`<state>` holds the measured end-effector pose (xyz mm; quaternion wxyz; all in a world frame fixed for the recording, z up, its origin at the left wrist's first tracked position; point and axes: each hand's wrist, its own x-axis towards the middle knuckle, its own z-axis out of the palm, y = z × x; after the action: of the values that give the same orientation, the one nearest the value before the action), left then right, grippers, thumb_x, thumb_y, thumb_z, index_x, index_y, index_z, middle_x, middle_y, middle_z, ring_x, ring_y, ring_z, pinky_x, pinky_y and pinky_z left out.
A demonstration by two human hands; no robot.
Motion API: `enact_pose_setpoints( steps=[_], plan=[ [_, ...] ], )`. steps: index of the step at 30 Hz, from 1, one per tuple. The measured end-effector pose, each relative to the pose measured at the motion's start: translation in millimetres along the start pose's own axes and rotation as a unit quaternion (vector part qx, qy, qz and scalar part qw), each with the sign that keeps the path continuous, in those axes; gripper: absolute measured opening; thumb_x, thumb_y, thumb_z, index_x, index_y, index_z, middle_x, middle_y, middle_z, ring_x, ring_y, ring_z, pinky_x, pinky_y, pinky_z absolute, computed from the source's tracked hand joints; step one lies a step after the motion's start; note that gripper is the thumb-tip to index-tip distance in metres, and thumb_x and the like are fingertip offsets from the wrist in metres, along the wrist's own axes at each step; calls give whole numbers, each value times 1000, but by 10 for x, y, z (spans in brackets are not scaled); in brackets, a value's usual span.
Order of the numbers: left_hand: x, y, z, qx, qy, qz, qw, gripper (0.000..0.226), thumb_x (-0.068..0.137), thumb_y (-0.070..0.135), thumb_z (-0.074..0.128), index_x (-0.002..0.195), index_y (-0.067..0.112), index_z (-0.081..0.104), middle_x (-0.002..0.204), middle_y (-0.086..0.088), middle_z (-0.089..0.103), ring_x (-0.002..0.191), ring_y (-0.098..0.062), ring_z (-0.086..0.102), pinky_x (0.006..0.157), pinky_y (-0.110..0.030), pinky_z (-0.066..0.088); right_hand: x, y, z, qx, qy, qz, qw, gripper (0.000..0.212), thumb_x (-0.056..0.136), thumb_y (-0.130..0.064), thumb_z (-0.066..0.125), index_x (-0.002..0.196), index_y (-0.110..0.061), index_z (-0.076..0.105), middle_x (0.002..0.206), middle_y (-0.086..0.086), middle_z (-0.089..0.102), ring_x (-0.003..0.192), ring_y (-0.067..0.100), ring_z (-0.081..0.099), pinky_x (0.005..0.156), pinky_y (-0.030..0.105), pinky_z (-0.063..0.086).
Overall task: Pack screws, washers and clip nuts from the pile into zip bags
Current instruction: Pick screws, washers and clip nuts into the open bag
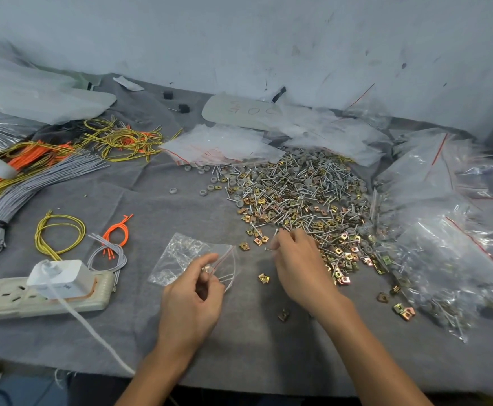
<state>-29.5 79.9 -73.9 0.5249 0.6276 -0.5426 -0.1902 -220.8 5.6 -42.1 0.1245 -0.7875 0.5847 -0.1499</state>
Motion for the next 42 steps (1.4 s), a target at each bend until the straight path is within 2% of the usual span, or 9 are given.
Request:
enact_pose_setpoints(
  steps=[5, 13, 21, 26, 29, 33, 36, 39, 42],
  plan=[
    [2, 2, 3, -2, -2, 2, 1000, 34, 81, 20, 58, 112, 23, 72, 66, 7, 55, 55, -7, 52, 62, -27, 48, -189, -268, -71, 188, -32, -72, 979, 12, 100, -16, 57, 106, -24, 64, 95, -16, 57, 84, -2, 53, 79, 15, 39],
    [-4, -14, -30, 4, -10, 1, 1000, 35, 81, 21, 58, 114, 24, 71, 68, 8, 58, 60, -7, 56, 65, -34, 52, -149, -623, 5, 67, -86, -127, 986, 20, 96, -26, 54, 112, -36, 59, 116, -12, 66, 107, 21, 62, 84, 39, 50],
    [-6, -33, -16, -9, 7, 1, 1000, 33, 83, 21, 58, 112, 26, 72, 75, 12, 61, 60, -6, 57, 62, -23, 48, -140, -580, 10, 64, -78, -137, 985, 9, 93, -35, 57, 101, -32, 54, 102, -8, 59, 97, 27, 61, 73, 37, 44],
    [-7, -56, -6, -20, 6, 2, 1000, 33, 82, 20, 57, 111, 28, 71, 74, 11, 59, 54, -6, 53, 59, -19, 46, -128, -597, 24, 29, -108, -156, 981, 19, 99, -39, 44, 110, -32, 58, 116, -9, 58, 103, 31, 61, 77, 43, 50],
    [-3, -60, 2, -22, 7, 3, 1000, 32, 82, 21, 58, 109, 29, 71, 70, 11, 58, 51, -5, 51, 56, -18, 44, -124, -574, 14, -9, -118, -157, 981, 21, 100, -39, 42, 109, -32, 59, 116, -4, 52, 104, 34, 59, 74, 40, 41],
    [-3, -48, 2, -15, 17, 8, 1000, 30, 81, 20, 58, 105, 31, 73, 65, 13, 57, 47, -4, 48, 53, -10, 40, -72, -530, -26, -56, -151, -138, 977, 29, 102, -39, 39, 118, -30, 60, 113, 4, 53, 109, 36, 58, 85, 44, 46],
    [2, -75, 13, -12, 11, -9, 1000, 30, 81, 22, 58, 106, 29, 74, 66, 12, 58, 50, -4, 51, 57, -17, 45, -51, -538, -60, -43, -159, -146, 975, 32, 102, -36, 40, 130, -34, 54, 122, 4, 58, 114, 34, 58, 90, 45, 49],
    [-3, -99, 34, -16, 21, -24, 999, 28, 86, 14, 65, 105, 33, 74, 63, 11, 58, 51, -5, 51, 59, -23, 47, 30, -514, -196, 47, -161, -141, 976, 28, 99, -36, 49, 120, -34, 66, 107, -5, 69, 100, 18, 63, 85, 35, 50],
    [-1, -95, 52, -16, 37, -26, 999, 30, 80, 21, 60, 104, 32, 75, 60, 13, 55, 48, -2, 46, 57, -22, 46, 307, -437, -340, 143, -127, -93, 977, 17, 96, -28, 59, 100, -28, 75, 74, -21, 68, 66, -3, 58, 61, 14, 40]
  ],
)
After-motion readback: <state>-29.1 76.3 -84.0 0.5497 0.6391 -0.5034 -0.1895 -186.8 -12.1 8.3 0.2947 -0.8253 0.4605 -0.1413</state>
